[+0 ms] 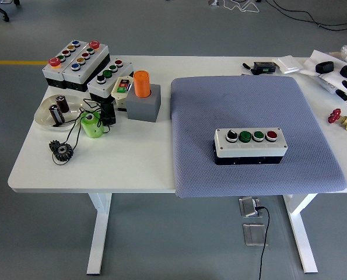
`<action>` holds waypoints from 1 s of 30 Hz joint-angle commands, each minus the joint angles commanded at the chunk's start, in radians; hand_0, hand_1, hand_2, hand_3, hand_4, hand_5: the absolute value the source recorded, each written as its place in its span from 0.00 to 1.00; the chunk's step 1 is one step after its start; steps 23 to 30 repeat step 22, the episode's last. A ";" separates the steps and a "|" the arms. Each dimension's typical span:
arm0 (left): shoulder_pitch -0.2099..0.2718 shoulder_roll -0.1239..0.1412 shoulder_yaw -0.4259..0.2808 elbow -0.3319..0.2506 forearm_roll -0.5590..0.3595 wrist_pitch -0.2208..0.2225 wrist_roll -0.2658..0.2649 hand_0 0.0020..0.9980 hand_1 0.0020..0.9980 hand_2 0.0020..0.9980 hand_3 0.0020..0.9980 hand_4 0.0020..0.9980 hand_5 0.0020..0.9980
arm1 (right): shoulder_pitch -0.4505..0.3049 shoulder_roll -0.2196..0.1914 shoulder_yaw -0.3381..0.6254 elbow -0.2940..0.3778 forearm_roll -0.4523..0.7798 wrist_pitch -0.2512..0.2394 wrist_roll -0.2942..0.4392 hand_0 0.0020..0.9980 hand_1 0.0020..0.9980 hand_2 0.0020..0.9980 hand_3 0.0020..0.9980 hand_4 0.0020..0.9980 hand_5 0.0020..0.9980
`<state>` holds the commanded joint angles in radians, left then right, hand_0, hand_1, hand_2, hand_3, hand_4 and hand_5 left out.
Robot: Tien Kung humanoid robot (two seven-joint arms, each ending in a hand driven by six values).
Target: Pick up the button,place it on the desk,press the button,press the button
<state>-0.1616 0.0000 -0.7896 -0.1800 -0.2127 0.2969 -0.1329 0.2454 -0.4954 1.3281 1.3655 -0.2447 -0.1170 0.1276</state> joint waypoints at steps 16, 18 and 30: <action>0.005 0.000 0.008 0.000 -0.006 -0.002 0.000 0.65 0.71 0.74 0.52 0.32 0.94 | -0.001 0.005 -0.016 -0.007 -0.074 0.030 -0.053 0.81 0.76 0.81 0.81 0.62 0.40; 0.004 0.000 0.008 0.000 -0.008 -0.003 -0.001 0.65 0.71 0.74 0.52 0.32 0.94 | 0.000 0.006 -0.016 -0.008 -0.081 0.033 -0.055 0.83 0.77 0.82 0.82 0.62 0.39; 0.003 0.000 0.012 0.000 -0.013 -0.005 -0.003 0.65 0.71 0.74 0.52 0.32 0.94 | 0.000 0.006 -0.015 -0.011 -0.087 0.036 -0.057 0.83 0.77 0.82 0.82 0.62 0.39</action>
